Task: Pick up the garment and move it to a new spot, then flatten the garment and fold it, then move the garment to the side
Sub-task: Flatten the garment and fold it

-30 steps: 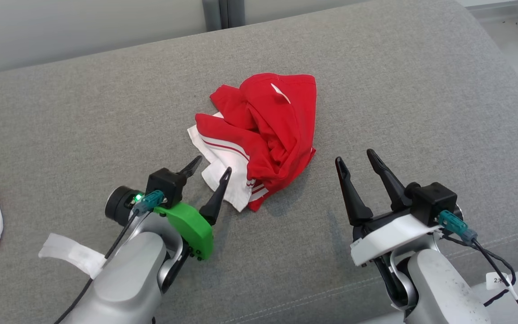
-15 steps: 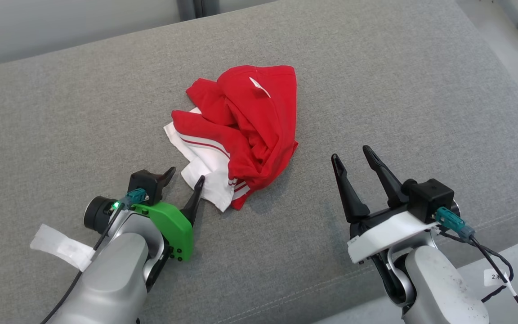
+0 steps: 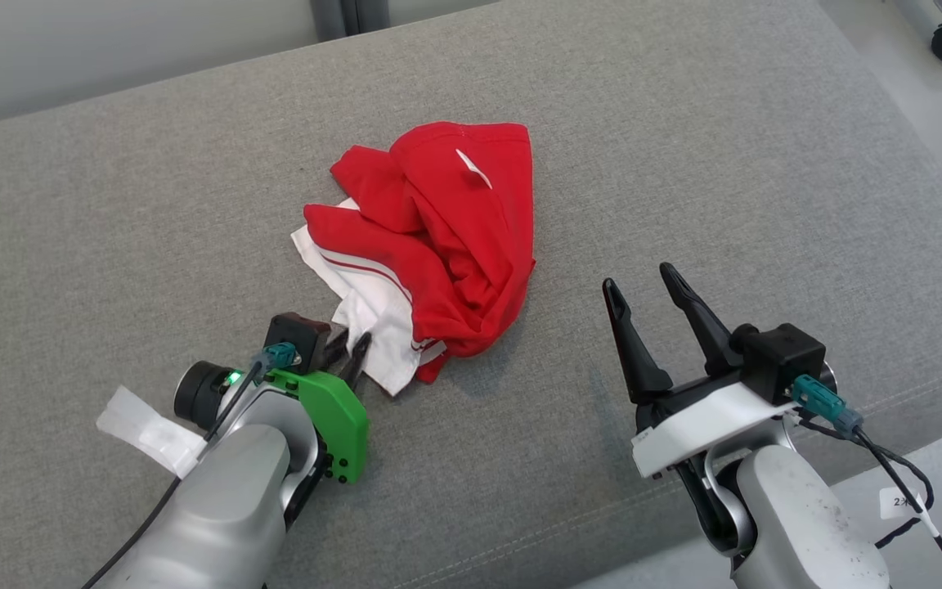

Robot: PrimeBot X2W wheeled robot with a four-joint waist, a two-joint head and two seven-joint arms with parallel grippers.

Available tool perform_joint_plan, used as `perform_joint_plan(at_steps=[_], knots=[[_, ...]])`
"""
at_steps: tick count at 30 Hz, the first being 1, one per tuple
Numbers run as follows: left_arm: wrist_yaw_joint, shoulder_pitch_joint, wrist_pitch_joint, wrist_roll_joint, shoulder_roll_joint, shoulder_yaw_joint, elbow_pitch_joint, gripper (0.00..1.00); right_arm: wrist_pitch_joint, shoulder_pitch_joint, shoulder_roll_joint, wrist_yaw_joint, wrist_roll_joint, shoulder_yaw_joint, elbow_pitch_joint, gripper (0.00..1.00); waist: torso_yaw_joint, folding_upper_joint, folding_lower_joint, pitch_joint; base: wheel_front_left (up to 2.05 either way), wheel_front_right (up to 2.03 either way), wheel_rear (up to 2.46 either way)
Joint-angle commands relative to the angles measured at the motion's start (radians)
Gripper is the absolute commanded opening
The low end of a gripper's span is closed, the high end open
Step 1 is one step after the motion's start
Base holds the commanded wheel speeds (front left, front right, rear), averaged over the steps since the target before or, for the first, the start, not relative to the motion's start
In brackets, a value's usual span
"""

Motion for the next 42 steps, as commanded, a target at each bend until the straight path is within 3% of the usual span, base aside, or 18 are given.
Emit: perform_joint_plan(at_steps=[1, 8, 14, 25, 32, 42], knots=[[-0.003, -0.012, -0.004, -0.008, -0.001, -0.006, 0.003, 0.00, -0.004, 0.002, -0.003, 0.000, -0.008, -0.001, -0.001, 1.00, 0.004, 0.0000, 0.0000, -0.003, 0.00, 0.00, 0.00], [-0.003, -0.030, -0.021, -0.040, 0.006, -0.037, 0.006, 0.00, -0.004, 0.016, -0.003, 0.000, -0.014, -0.008, -0.004, 1.00, 0.034, 0.0000, 0.0000, -0.019, 0.00, 0.00, 0.00], [-0.002, -0.035, -0.034, -0.041, 0.010, -0.022, -0.014, 0.00, -0.004, 0.041, -0.003, 0.000, -0.015, -0.023, 0.001, 1.00, 0.101, 0.0000, 0.0000, -0.053, 0.00, 0.00, 0.00], [0.081, 0.047, -0.034, -0.017, 0.109, 0.108, -0.202, 0.00, -0.004, 0.079, -0.003, 0.000, -0.005, -0.020, 0.007, 1.00, 0.246, 0.0000, 0.0000, -0.106, 0.00, 0.00, 0.00], [0.135, 0.175, -0.034, -0.020, 0.161, 0.184, -0.347, 0.00, -0.004, 0.095, -0.003, 0.000, -0.006, -0.026, 0.009, 1.00, 0.297, 0.0000, 0.0000, -0.127, 0.00, 0.00, 0.00], [0.172, 0.369, -0.033, -0.055, 0.132, 0.237, -0.453, 0.00, -0.004, 0.088, -0.004, 0.000, -0.014, -0.021, 0.014, 1.00, 0.306, 0.0000, 0.0000, -0.122, 0.00, 0.00, 0.00]])
